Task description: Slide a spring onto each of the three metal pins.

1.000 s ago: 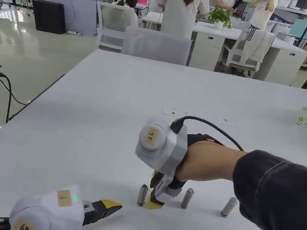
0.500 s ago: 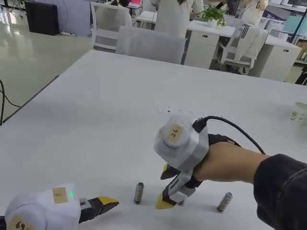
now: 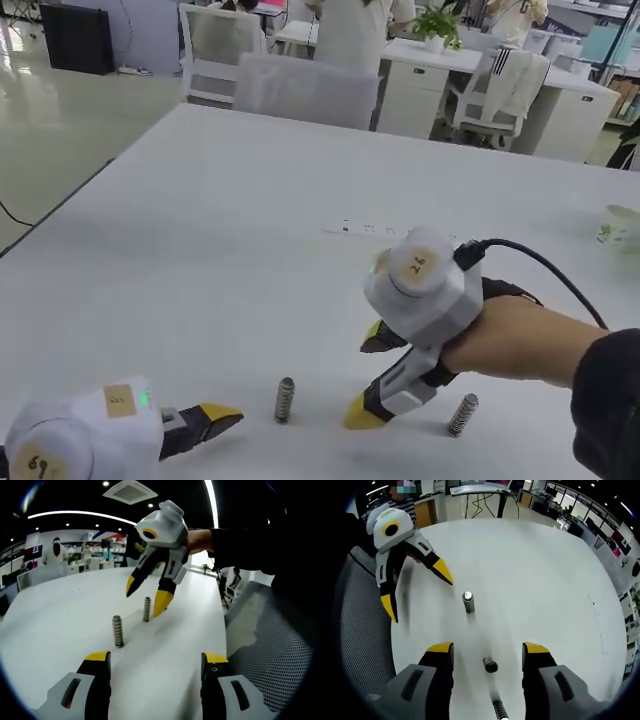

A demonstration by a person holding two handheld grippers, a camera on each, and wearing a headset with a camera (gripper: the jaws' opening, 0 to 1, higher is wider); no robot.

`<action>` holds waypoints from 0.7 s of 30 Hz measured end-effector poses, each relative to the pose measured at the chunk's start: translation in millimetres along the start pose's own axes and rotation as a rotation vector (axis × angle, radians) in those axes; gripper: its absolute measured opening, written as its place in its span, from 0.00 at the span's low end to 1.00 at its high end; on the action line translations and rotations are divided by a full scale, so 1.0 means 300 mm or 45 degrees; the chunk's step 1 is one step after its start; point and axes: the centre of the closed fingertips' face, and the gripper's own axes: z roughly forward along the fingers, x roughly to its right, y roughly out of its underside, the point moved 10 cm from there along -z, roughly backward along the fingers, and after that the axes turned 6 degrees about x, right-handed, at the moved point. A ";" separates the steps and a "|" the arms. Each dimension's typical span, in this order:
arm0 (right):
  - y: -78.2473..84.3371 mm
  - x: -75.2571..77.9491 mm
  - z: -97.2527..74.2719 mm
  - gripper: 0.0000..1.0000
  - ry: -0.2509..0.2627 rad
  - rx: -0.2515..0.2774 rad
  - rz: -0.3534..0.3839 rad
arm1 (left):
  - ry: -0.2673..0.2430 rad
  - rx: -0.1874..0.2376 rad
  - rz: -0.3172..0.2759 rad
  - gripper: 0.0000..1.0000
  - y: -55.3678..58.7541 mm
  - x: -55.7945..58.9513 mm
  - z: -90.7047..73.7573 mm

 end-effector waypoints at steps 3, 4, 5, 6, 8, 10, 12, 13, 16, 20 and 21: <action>0.016 0.001 -0.016 0.56 0.017 0.025 0.018 | 0.001 -0.004 0.003 0.69 0.000 -0.002 0.003; 0.025 0.003 -0.023 0.57 0.025 0.035 0.029 | 0.001 -0.006 0.004 0.69 -0.001 -0.002 0.004; 0.030 0.004 -0.027 0.58 0.030 0.040 0.038 | 0.002 -0.007 0.005 0.69 -0.002 -0.002 0.005; 0.039 0.008 -0.034 0.59 0.042 0.045 0.048 | 0.002 -0.007 0.007 0.70 -0.004 -0.003 0.006; 0.054 0.013 -0.046 0.62 0.062 0.062 0.066 | 0.001 -0.004 0.011 0.70 -0.010 -0.004 0.007; 0.068 0.018 -0.061 0.63 0.080 0.082 0.085 | -0.003 -0.002 0.013 0.70 -0.014 -0.008 0.008; 0.080 0.020 -0.077 0.63 0.095 0.103 0.101 | -0.007 -0.002 0.014 0.70 -0.016 -0.010 0.007; 0.084 0.020 -0.083 0.64 0.103 0.115 0.107 | -0.010 -0.003 0.014 0.70 -0.016 -0.012 0.006; 0.103 0.022 -0.100 0.66 0.123 0.142 0.124 | -0.019 -0.004 0.012 0.71 -0.017 -0.018 0.004; 0.130 0.025 -0.118 0.69 0.151 0.179 0.147 | -0.024 -0.005 0.013 0.71 -0.022 -0.023 0.004; 0.140 0.024 -0.123 0.70 0.159 0.189 0.154 | -0.025 -0.006 0.013 0.71 -0.022 -0.024 0.004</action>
